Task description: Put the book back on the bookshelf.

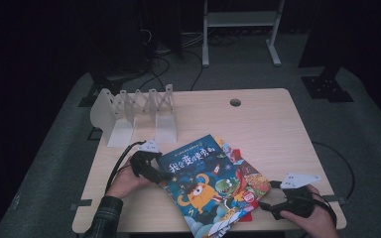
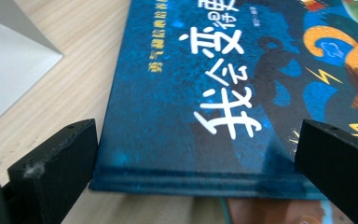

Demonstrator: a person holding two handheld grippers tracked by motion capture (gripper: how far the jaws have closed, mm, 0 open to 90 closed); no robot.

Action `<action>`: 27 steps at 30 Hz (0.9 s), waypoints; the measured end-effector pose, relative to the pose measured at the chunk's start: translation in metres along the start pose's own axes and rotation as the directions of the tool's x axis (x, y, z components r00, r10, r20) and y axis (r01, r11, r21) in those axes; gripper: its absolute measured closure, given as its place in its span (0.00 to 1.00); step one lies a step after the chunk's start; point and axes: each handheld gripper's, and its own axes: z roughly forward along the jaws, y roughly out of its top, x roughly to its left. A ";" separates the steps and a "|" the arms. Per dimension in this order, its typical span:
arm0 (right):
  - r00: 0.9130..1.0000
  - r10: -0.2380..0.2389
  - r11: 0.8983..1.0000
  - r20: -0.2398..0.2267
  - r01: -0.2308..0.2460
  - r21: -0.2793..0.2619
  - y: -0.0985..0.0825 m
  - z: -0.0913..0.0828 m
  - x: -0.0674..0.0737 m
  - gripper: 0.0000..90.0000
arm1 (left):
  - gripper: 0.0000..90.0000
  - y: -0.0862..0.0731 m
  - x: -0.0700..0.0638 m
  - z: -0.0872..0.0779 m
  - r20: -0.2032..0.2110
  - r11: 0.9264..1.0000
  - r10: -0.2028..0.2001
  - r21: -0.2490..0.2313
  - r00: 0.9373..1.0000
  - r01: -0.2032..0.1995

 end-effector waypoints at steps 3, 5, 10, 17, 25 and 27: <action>1.000 0.004 1.000 0.010 -0.004 -0.002 0.000 0.000 -0.004 0.15 | 0.00 0.000 -0.003 -0.001 0.003 1.000 0.009 0.006 1.000 -0.009; 1.000 0.001 1.000 0.021 0.000 -0.001 0.001 -0.001 -0.006 0.15 | 0.00 0.000 -0.005 -0.001 0.006 1.000 0.013 0.012 1.000 -0.013; 0.999 -0.003 1.000 0.051 0.003 0.001 0.004 0.001 -0.013 0.15 | 0.00 0.000 -0.013 -0.003 0.005 0.999 0.033 0.020 0.999 -0.034; 0.997 -0.009 1.000 0.082 0.008 0.006 0.013 0.008 -0.026 0.15 | 0.00 -0.004 -0.015 -0.006 0.018 1.000 0.026 0.014 0.999 -0.026; 0.993 0.000 1.000 0.115 -0.001 0.006 0.026 0.020 -0.043 0.15 | 0.00 -0.006 -0.014 -0.007 0.023 1.000 0.018 0.016 1.000 -0.018; 0.992 0.004 1.000 0.122 -0.005 0.006 0.029 0.023 -0.047 0.15 | 0.00 -0.006 -0.015 -0.008 0.028 1.000 0.014 0.012 1.000 -0.014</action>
